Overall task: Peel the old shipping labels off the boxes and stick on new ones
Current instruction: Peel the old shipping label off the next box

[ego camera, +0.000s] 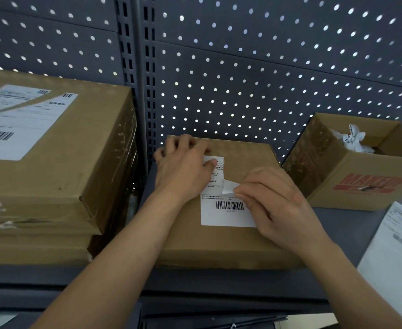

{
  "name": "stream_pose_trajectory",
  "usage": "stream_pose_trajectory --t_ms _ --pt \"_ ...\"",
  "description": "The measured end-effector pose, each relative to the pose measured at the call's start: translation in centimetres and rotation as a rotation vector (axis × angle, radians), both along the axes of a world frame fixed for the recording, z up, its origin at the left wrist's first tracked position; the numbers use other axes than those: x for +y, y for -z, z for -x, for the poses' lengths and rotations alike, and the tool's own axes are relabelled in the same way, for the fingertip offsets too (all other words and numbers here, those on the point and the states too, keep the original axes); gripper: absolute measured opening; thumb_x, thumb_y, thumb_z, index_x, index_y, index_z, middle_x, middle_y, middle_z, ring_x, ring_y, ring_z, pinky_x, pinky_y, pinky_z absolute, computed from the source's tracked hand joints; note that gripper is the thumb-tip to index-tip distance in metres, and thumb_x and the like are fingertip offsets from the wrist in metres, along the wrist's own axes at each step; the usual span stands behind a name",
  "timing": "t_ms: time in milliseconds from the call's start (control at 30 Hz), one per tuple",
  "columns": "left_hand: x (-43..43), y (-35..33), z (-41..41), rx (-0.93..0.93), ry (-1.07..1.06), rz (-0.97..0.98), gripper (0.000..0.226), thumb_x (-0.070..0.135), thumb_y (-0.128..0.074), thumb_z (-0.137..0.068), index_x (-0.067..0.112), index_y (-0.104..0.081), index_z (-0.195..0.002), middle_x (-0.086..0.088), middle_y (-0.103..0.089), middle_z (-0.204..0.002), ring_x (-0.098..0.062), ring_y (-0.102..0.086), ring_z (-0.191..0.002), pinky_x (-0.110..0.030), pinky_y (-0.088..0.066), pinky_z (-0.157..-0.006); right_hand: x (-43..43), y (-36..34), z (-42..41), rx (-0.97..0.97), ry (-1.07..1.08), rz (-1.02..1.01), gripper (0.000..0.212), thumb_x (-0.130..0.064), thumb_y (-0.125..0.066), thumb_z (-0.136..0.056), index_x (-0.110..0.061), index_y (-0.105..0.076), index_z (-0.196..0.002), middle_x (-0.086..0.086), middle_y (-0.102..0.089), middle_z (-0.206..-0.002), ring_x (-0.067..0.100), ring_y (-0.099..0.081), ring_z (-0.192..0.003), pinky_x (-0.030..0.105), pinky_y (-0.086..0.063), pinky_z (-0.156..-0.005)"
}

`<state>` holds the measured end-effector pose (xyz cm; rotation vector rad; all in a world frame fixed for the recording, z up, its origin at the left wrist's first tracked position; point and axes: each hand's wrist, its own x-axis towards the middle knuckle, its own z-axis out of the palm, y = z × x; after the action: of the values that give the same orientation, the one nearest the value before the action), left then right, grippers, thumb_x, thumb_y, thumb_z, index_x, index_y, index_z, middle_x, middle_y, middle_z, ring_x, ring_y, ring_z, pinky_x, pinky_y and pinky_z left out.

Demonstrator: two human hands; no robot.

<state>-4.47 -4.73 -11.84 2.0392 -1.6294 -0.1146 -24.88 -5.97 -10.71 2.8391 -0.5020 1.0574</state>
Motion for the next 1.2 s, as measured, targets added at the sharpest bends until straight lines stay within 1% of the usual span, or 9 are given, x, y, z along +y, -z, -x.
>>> stream_pose_trajectory --t_ms 233,367,467,533,600,700,800,967,1200 --pt "0.1 0.0 0.0 -0.001 0.001 0.004 0.036 0.048 -0.049 -0.094 0.036 -0.052 -0.128 0.005 -0.042 -0.139 -0.024 -0.025 -0.133 -0.047 -0.020 -0.108 0.3 -0.4 0.0 -0.068 0.169 -0.210 0.024 -0.027 -0.059 -0.094 -0.013 -0.066 -0.113 -0.003 -0.054 -0.113 0.015 -0.052 -0.109 0.035 -0.045 -0.096" --pt "0.1 0.1 0.0 0.008 0.001 0.015 0.035 0.046 -0.049 -0.094 0.036 -0.053 -0.128 0.006 -0.043 -0.138 -0.024 -0.024 -0.134 -0.047 -0.019 -0.108 0.7 -0.8 0.0 -0.099 0.255 -0.421 0.063 -0.023 -0.063 -0.091 -0.038 -0.037 -0.147 -0.012 -0.032 -0.134 -0.002 -0.036 -0.124 0.017 -0.033 -0.107" --pt "0.1 0.2 -0.1 0.016 -0.002 0.021 0.036 0.044 -0.049 -0.094 0.036 -0.053 -0.128 0.007 -0.044 -0.139 -0.023 -0.023 -0.135 -0.045 -0.018 -0.109 0.4 -0.8 -0.2 -0.004 0.359 -0.562 0.085 -0.031 -0.065 -0.089 -0.049 -0.011 -0.152 -0.016 -0.031 -0.142 0.006 -0.035 -0.129 0.026 -0.032 -0.105" --pt "0.1 0.2 -0.1 0.015 -0.002 0.021 0.035 0.043 -0.049 -0.094 0.036 -0.054 -0.128 0.007 -0.044 -0.139 -0.022 -0.023 -0.135 -0.045 -0.018 -0.108 0.1 -0.4 -0.3 0.082 0.441 -0.585 0.077 -0.040 -0.064 -0.088 -0.042 -0.021 -0.153 -0.013 -0.040 -0.139 0.012 -0.038 -0.131 0.032 -0.033 -0.107" --pt "0.1 0.1 -0.1 0.021 -0.003 0.020 0.035 0.042 -0.049 -0.094 0.035 -0.054 -0.128 0.007 -0.044 -0.139 -0.022 -0.023 -0.134 -0.044 -0.018 -0.109 -0.2 0.0 -0.2 0.101 0.474 -0.520 0.051 -0.039 -0.065 -0.089 -0.027 -0.053 -0.138 -0.010 -0.053 -0.122 0.012 -0.048 -0.117 0.032 -0.038 -0.103" --pt "0.0 0.2 -0.1 0.018 -0.005 0.022 0.035 0.042 -0.049 -0.094 0.036 -0.054 -0.128 0.008 -0.044 -0.137 -0.021 -0.023 -0.133 -0.044 -0.018 -0.108 -0.4 0.0 0.1 0.020 0.437 -0.506 0.021 -0.023 -0.067 -0.091 -0.019 -0.073 -0.111 -0.010 -0.061 -0.101 0.005 -0.052 -0.096 0.013 -0.040 -0.087" --pt "0.0 0.2 -0.1 0.021 -0.005 0.023 0.034 0.042 -0.050 -0.094 0.036 -0.054 -0.127 0.009 -0.044 -0.137 -0.021 -0.024 -0.133 -0.044 -0.019 -0.108 -0.3 -0.1 0.2 0.013 0.402 -0.518 0.014 -0.013 -0.067 -0.091 -0.018 -0.075 -0.101 -0.009 -0.063 -0.093 0.007 -0.056 -0.089 0.016 -0.043 -0.078" --pt "0.1 0.2 0.0 0.014 -0.013 0.035 0.034 0.042 -0.051 -0.093 0.036 -0.055 -0.126 0.009 -0.045 -0.136 -0.021 -0.025 -0.132 -0.044 -0.020 -0.107 -0.1 0.2 0.2 0.027 0.374 -0.360 0.015 -0.008 -0.069 -0.089 -0.015 -0.076 -0.100 -0.005 -0.065 -0.089 0.018 -0.058 -0.085 0.039 -0.048 -0.080" --pt "0.1 0.1 0.0 0.021 -0.017 0.039 0.034 0.042 -0.052 -0.092 0.037 -0.056 -0.125 0.009 -0.045 -0.135 -0.021 -0.026 -0.132 -0.043 -0.019 -0.108 0.1 0.2 0.3 0.029 0.332 -0.211 0.014 -0.017 -0.063 -0.087 -0.015 -0.075 -0.095 -0.005 -0.066 -0.090 0.018 -0.058 -0.084 0.036 -0.042 -0.078"
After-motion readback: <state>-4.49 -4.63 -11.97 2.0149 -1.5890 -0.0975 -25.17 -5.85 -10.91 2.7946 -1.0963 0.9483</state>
